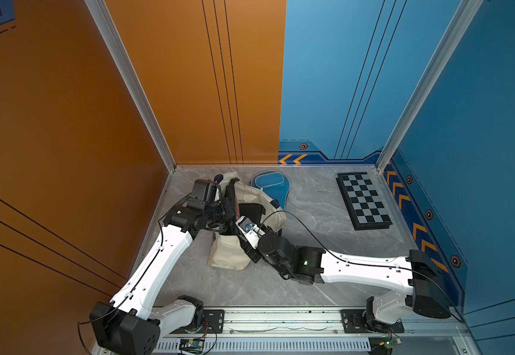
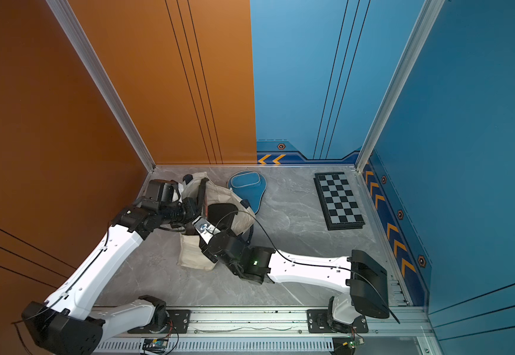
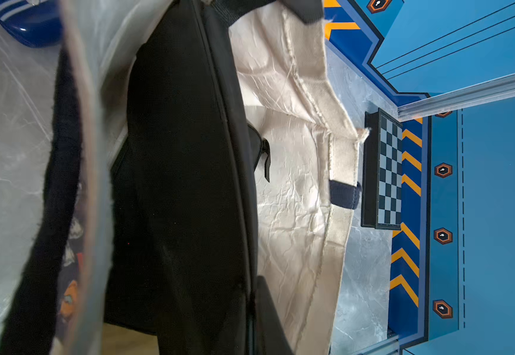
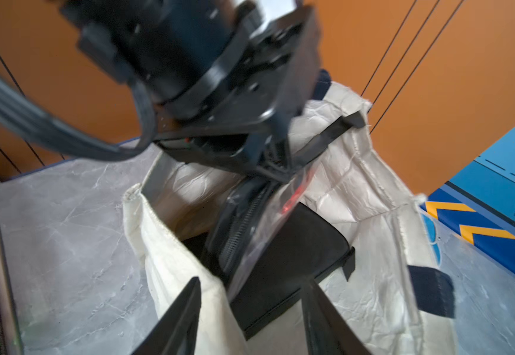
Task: Remove the ping pong set from the canvas bag
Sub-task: Pick up the ping pong set from the canvas bag.
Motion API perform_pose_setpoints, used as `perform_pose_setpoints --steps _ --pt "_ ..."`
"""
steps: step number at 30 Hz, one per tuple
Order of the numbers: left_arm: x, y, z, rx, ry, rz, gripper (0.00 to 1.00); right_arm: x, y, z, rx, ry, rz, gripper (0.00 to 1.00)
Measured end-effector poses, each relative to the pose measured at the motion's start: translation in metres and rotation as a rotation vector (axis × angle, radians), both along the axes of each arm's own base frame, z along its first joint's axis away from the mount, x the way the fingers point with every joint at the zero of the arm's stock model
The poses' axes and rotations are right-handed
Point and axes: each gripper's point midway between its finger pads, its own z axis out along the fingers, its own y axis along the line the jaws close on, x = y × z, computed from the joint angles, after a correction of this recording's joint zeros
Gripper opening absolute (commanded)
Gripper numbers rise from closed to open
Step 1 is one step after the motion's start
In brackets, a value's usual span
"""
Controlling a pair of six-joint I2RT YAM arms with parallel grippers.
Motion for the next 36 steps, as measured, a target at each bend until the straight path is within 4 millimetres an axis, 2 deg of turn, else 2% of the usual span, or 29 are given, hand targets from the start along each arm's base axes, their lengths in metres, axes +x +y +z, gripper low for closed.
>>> perform_pose_setpoints --steps 2,5,7,9,12,14,19,21,23,28,31,36 --pt "0.0 0.0 0.0 0.002 -0.001 -0.001 0.0 0.002 -0.015 0.018 0.074 0.015 -0.019 0.77" --pt "0.001 0.001 -0.001 0.005 -0.002 -0.002 0.0 0.009 -0.032 0.038 0.177 0.055 -0.043 0.79" --pt "0.001 0.001 0.0 0.004 -0.002 -0.002 0.0 0.018 -0.041 0.045 0.242 0.101 -0.059 0.8" --pt "0.002 0.001 -0.001 0.004 -0.002 -0.002 0.0 0.031 -0.049 0.045 0.297 0.159 -0.089 0.8" --pt "0.002 0.001 -0.001 0.005 -0.003 -0.004 0.0 0.051 -0.062 0.032 0.34 0.278 -0.144 0.79" --pt "0.001 0.001 0.0 0.005 -0.004 -0.007 0.0 0.067 -0.063 0.028 0.364 0.375 -0.176 0.79" --pt "0.001 0.0 0.0 0.01 -0.008 -0.019 0.0 0.101 -0.045 0.032 0.409 0.554 -0.194 0.78" --pt "0.001 0.0 0.0 0.013 -0.011 -0.027 0.0 0.111 -0.032 0.028 0.412 0.615 -0.182 0.77" --pt "0.001 -0.001 0.0 0.016 -0.013 -0.034 0.0 0.118 -0.016 0.017 0.394 0.68 -0.167 0.76" --pt "-0.001 -0.004 0.0 0.028 -0.021 -0.062 0.0 0.122 0.019 -0.03 0.291 0.803 -0.166 0.75" --pt "-0.003 -0.005 -0.004 0.055 -0.021 -0.076 0.0 0.123 0.032 -0.053 0.231 0.851 -0.185 0.75" --pt "-0.003 -0.003 -0.007 0.098 -0.035 -0.088 0.0 0.123 0.034 -0.057 0.205 0.877 -0.201 0.75"
